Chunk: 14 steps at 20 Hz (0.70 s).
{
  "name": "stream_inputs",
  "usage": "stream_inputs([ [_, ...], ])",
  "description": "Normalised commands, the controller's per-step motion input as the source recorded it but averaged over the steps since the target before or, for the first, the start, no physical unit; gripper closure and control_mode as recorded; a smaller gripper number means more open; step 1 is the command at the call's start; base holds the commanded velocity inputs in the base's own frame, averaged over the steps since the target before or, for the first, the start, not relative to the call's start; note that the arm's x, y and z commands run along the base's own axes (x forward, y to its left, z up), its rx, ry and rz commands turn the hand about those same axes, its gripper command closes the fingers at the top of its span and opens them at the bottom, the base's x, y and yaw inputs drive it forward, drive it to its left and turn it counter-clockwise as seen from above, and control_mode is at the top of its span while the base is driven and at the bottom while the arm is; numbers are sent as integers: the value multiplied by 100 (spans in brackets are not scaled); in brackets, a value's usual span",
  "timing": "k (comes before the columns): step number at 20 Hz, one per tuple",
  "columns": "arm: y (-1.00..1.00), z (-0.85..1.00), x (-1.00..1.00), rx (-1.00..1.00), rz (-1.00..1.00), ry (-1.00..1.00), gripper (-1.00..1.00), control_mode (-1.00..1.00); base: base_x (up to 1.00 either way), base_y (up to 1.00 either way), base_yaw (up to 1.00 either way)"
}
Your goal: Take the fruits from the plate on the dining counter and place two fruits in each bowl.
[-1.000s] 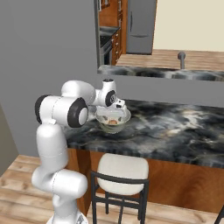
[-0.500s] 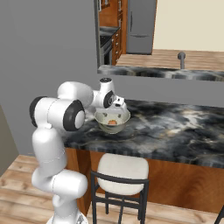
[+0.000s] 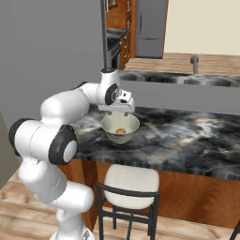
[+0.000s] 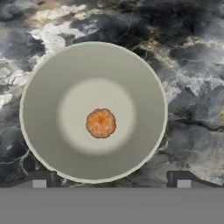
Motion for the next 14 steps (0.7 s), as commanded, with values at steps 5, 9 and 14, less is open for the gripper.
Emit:
stream_inputs([
  [5,-3,59,-100,0,-9,0,-100,-100,0,0,0],
  [9,-9,11,-100,0,-3,1,-100,-100,0,0,0],
  [14,14,-13,-85,2,0,-4,-100,-100,0,0,0],
])
